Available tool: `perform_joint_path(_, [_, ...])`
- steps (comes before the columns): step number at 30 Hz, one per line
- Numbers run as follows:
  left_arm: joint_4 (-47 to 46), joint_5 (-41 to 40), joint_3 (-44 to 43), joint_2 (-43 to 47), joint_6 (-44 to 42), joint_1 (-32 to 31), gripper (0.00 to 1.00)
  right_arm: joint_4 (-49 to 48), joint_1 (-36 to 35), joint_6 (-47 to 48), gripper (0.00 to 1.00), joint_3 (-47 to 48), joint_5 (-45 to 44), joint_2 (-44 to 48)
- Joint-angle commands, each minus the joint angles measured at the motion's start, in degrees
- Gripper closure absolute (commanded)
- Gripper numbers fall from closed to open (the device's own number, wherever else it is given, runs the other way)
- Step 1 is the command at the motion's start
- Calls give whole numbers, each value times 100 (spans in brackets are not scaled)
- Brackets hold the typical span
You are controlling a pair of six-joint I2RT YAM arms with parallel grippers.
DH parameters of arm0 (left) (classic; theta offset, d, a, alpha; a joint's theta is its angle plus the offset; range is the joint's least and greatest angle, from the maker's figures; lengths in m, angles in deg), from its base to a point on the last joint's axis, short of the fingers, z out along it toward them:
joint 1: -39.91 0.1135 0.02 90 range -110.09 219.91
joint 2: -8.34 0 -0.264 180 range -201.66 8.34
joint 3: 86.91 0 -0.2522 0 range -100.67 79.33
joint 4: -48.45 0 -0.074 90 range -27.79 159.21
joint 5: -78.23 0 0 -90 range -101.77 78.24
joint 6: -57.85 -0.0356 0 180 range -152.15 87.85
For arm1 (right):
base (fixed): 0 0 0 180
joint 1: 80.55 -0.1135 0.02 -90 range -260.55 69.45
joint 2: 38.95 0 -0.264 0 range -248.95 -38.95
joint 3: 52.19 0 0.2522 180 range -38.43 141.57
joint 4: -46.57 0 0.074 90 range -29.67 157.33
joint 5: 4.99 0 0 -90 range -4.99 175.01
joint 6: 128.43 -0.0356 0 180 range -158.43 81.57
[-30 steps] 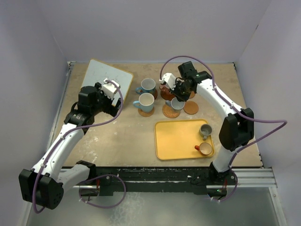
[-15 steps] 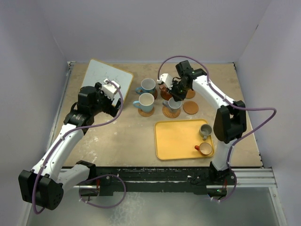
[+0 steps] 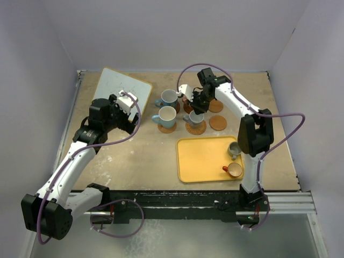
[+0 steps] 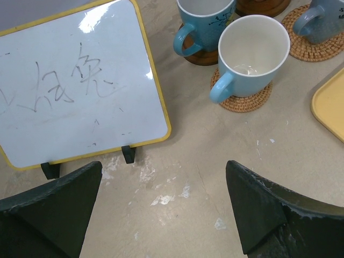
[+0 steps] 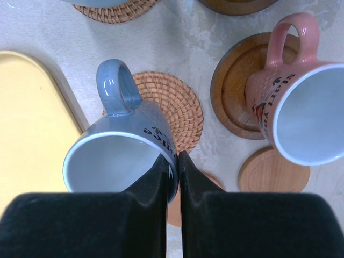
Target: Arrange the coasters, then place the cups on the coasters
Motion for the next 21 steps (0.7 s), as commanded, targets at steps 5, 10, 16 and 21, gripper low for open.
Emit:
perform_joint_path(5, [-134,155,12,80,-89,37,7,353,58,495,100,522,295,-132])
perform_joint_path(10, [-128,168,10,72,-89,40,6,509,92,625,100,620,283,-241])
perform_joint_path(16, [-126,183,1,70,-79,41,7,536,102,708,100,665,256,-336])
perform_joint_path(21, [-117,185,1,75,-81,48,7,523,110,733,100,709,236,-396])
